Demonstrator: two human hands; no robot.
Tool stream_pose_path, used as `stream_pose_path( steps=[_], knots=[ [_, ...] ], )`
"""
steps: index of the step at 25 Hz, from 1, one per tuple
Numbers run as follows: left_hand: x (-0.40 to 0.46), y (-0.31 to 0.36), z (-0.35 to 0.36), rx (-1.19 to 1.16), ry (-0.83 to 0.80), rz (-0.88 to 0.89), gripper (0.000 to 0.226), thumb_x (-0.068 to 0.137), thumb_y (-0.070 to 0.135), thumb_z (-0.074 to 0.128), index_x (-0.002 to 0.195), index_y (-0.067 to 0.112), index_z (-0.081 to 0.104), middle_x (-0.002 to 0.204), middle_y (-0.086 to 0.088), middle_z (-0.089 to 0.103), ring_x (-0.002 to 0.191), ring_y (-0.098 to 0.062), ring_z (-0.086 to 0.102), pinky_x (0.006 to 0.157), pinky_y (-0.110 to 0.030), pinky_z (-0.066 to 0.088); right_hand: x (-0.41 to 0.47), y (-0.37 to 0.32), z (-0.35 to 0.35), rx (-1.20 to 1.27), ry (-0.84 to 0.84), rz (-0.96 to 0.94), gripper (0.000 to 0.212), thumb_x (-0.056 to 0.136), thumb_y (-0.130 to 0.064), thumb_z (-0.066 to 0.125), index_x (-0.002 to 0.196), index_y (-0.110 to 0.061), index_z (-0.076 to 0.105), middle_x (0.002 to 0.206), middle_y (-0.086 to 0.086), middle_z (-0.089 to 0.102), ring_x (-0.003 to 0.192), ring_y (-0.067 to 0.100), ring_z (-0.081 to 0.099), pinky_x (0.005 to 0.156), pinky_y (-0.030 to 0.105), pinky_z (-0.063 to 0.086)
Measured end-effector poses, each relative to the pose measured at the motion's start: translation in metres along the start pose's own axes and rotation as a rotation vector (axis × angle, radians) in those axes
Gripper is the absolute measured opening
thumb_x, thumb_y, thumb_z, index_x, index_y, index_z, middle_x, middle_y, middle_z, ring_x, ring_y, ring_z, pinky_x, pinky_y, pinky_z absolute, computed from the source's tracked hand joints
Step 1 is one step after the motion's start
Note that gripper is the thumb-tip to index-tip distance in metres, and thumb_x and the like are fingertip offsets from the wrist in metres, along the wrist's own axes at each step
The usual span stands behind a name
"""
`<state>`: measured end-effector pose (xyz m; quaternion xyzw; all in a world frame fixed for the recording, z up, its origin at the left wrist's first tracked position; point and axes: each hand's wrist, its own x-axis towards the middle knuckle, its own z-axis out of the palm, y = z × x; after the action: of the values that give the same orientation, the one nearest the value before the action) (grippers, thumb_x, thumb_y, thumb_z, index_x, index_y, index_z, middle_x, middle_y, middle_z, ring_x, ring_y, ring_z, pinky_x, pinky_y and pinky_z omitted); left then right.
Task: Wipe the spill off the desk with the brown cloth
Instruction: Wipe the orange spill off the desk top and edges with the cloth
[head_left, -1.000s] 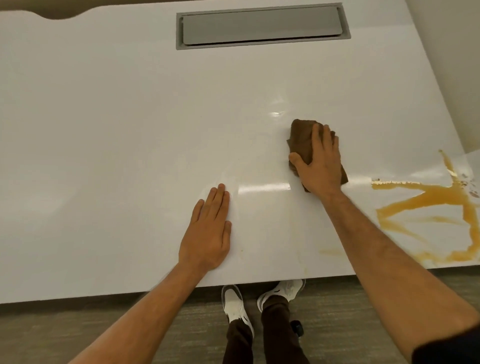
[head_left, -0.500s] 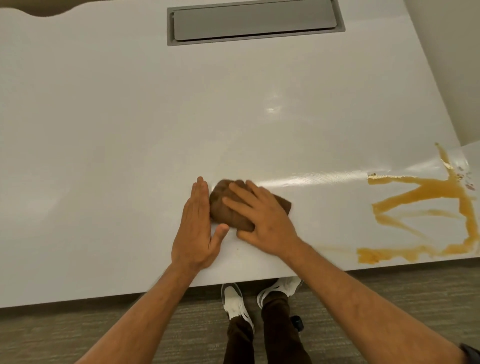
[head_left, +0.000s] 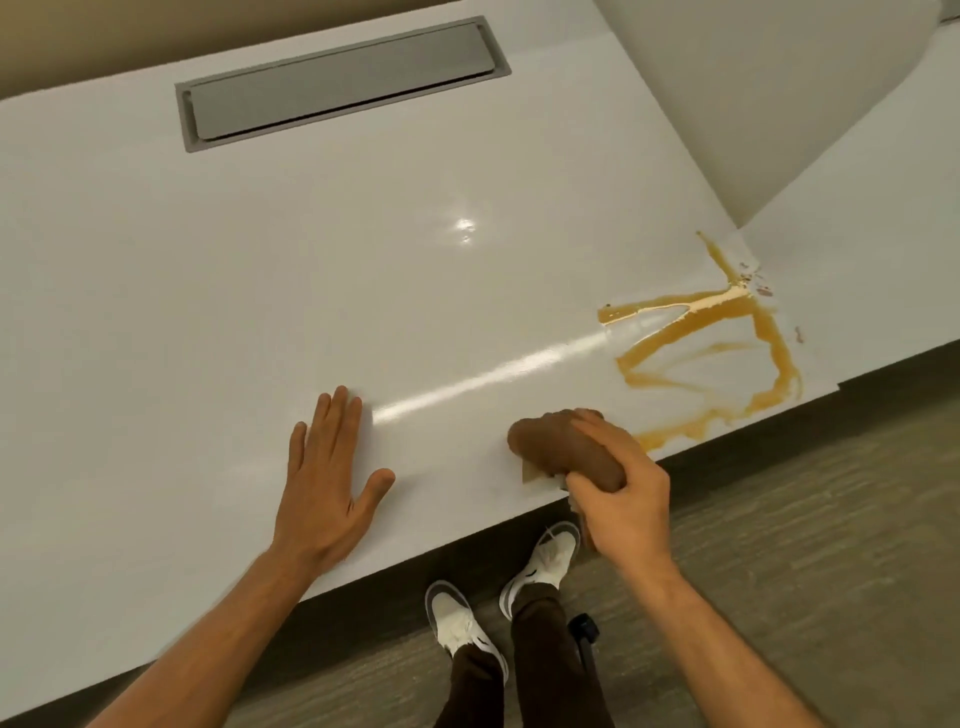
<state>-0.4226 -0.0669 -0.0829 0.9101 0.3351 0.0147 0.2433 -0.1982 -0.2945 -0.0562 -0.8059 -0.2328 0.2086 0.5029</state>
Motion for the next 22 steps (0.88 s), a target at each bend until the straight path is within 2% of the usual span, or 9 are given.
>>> stream_pose_path(
  steps=[2,4,6,8,10,13,17,19,22],
  knots=[
    [0.012,0.017,0.001,-0.013,-0.011,0.099,0.094,0.097,0.077,0.016,0.166,0.013,0.011,0.175,-0.004,0.006,0.162,-0.015,-0.005,0.129,-0.035,-0.013,0.011,-0.002,-0.03,0.154,0.177,0.122,0.069,0.081,0.001,0.074,0.121,-0.055,0.067,0.114,-0.016,0.072,0.092,0.015,0.074,0.065,0.027,0.064],
    [0.034,0.036,0.003,-0.012,-0.02,0.174,0.095,0.097,0.077,0.015,0.166,0.012,0.012,0.175,-0.003,0.008,0.162,-0.016,-0.003,0.129,-0.037,-0.011,0.024,0.0,-0.05,0.126,0.263,0.123,0.062,0.084,-0.006,0.074,0.127,-0.05,0.065,0.115,-0.016,0.07,0.093,0.012,0.074,0.067,0.026,0.064],
    [0.058,0.046,0.003,-0.004,-0.029,0.198,0.098,0.095,0.079,0.01,0.165,0.011,0.011,0.174,-0.002,0.008,0.162,-0.017,-0.002,0.13,-0.04,-0.01,0.035,0.008,-0.052,0.019,0.211,0.175,0.058,0.093,-0.015,0.071,0.14,-0.045,0.055,0.136,-0.02,0.06,0.118,0.009,0.065,0.09,0.038,0.063],
    [0.075,0.046,0.005,0.019,-0.05,0.198,0.101,0.093,0.081,0.005,0.166,0.011,0.009,0.174,0.0,0.006,0.162,-0.015,-0.003,0.13,-0.039,-0.011,0.038,0.021,-0.037,-0.227,0.085,0.205,0.059,0.102,-0.031,0.061,0.157,-0.031,0.038,0.165,-0.007,0.034,0.152,0.021,0.032,0.119,0.051,0.039],
    [0.08,0.042,0.01,0.04,-0.074,0.194,0.096,0.095,0.078,0.007,0.166,0.013,0.007,0.175,0.001,0.003,0.161,-0.011,-0.005,0.128,-0.032,-0.014,0.033,0.029,-0.018,-0.411,0.043,0.146,0.066,0.104,-0.049,0.044,0.161,-0.021,0.029,0.172,0.0,0.018,0.159,0.021,0.006,0.126,0.052,0.022],
    [0.081,0.036,0.017,0.029,-0.073,0.175,0.081,0.101,0.062,0.018,0.166,0.014,0.011,0.175,0.001,0.007,0.161,-0.011,-0.002,0.127,-0.025,-0.014,0.015,0.026,0.011,-0.518,0.081,0.043,0.074,0.101,-0.064,0.027,0.16,-0.019,0.032,0.17,0.005,0.025,0.159,0.026,0.012,0.121,0.049,0.021],
    [0.083,0.033,0.021,-0.056,-0.042,0.147,0.071,0.104,0.049,0.018,0.165,0.011,0.02,0.173,-0.001,0.015,0.162,-0.018,0.01,0.131,-0.032,0.001,-0.025,0.019,0.065,-0.557,-0.034,-0.17,0.07,0.094,-0.058,0.051,0.154,-0.023,0.04,0.163,0.005,0.04,0.156,0.026,0.021,0.123,0.044,0.021],
    [0.08,0.032,0.022,-0.109,-0.023,0.124,0.067,0.105,0.043,0.019,0.164,0.01,0.023,0.172,-0.001,0.018,0.161,-0.018,0.014,0.131,-0.034,0.008,-0.042,0.017,0.082,-0.51,-0.146,-0.276,0.067,0.089,-0.05,0.063,0.148,-0.025,0.046,0.159,0.0,0.045,0.154,0.022,0.024,0.124,0.045,0.029],
    [0.08,0.033,0.023,-0.097,-0.031,0.123,0.066,0.105,0.04,0.02,0.164,0.011,0.023,0.173,0.0,0.017,0.161,-0.017,0.013,0.131,-0.028,0.005,-0.054,0.017,0.08,-0.333,-0.319,-0.334,0.056,0.086,-0.038,0.067,0.14,-0.027,0.057,0.152,-0.007,0.053,0.151,0.016,0.034,0.12,0.042,0.036]
  ],
)
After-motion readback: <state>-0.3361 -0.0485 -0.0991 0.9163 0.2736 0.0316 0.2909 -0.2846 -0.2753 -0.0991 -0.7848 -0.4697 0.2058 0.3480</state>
